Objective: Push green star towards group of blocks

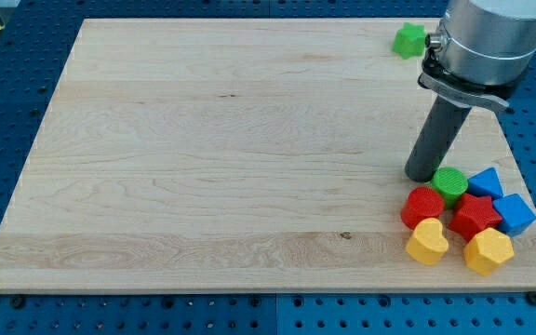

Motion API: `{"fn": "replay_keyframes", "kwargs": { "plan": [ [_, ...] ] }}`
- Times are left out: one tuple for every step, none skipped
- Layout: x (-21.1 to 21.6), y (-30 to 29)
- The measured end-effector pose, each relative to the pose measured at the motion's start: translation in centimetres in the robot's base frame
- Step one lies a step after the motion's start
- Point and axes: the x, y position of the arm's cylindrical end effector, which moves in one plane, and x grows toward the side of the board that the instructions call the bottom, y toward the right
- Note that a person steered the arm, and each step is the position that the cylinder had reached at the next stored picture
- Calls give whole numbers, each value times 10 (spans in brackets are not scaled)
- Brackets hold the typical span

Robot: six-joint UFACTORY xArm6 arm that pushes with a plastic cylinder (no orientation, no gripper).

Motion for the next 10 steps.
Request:
{"fn": "replay_keyframes", "kwargs": {
  "plan": [
    [-28,-6],
    [-74,-3],
    [-112,28],
    [-170,35],
    [-218,44],
    [-233,65],
    [-232,125],
    [-288,128],
    [-301,86],
    [-291,40]
  ]
}}
